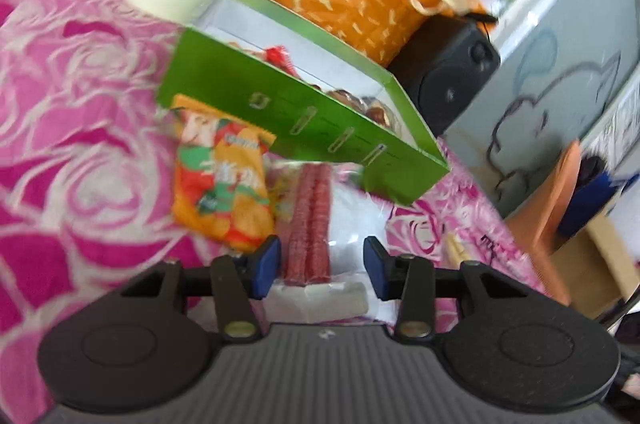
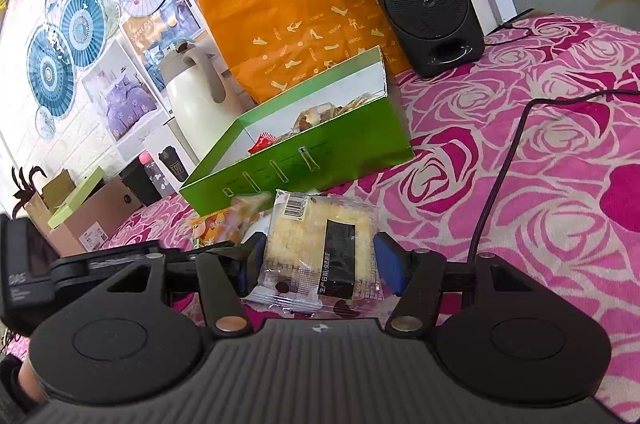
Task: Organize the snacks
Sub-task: 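Grasp the red sausage-stick bag with the left tool while the right tool grasps the clear cake bag, then carry the sausage-stick bag over the green box with the left tool while the right tool carries the cake bag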
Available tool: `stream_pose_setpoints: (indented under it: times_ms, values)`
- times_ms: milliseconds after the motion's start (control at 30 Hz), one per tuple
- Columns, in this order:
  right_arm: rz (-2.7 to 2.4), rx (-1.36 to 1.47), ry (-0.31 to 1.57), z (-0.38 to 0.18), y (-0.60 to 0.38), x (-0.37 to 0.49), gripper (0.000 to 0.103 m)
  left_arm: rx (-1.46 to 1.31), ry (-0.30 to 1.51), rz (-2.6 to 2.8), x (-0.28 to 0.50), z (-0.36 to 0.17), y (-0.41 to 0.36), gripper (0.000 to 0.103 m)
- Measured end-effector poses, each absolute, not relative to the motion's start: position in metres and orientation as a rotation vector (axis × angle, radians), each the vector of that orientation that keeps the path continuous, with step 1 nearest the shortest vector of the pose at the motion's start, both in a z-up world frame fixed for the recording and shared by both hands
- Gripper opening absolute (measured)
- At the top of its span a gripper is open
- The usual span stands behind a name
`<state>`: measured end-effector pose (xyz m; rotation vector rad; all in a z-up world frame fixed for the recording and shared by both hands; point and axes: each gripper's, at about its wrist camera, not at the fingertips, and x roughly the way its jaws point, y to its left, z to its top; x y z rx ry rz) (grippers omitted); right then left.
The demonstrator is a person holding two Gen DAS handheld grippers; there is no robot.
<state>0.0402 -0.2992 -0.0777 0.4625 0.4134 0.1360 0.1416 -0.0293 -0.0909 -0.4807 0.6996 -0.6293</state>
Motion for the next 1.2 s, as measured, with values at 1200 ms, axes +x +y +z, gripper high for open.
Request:
stream_pose_setpoints:
  times_ms: [1200]
  values:
    - [0.137, 0.220, 0.339, -0.061, -0.236, 0.024, 0.097, -0.135, 0.524, -0.402, 0.100, -0.052, -0.031, 0.034]
